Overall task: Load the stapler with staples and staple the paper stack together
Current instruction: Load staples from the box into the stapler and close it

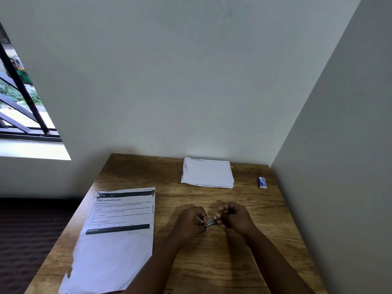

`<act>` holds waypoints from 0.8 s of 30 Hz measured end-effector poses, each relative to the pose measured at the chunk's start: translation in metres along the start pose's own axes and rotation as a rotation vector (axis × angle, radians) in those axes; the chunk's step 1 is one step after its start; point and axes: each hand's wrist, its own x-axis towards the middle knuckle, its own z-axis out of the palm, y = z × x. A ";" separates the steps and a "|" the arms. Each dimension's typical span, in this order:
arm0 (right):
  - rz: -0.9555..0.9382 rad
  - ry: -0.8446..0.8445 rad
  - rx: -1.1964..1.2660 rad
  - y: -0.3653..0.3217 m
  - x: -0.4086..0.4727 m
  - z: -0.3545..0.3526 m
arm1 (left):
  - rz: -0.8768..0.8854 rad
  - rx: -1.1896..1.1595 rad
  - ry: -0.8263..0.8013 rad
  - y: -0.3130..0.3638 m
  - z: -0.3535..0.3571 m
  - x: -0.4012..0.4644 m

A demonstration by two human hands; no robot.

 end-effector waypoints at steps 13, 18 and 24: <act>-0.286 -0.083 -0.373 -0.009 0.002 -0.004 | -0.005 -0.057 0.025 0.003 0.002 0.003; -0.332 -0.078 -0.494 -0.012 0.002 -0.005 | -0.012 -0.072 0.013 0.007 0.005 0.004; -0.374 -0.080 -0.577 -0.009 0.000 -0.009 | 0.001 -0.089 0.012 0.010 0.007 0.003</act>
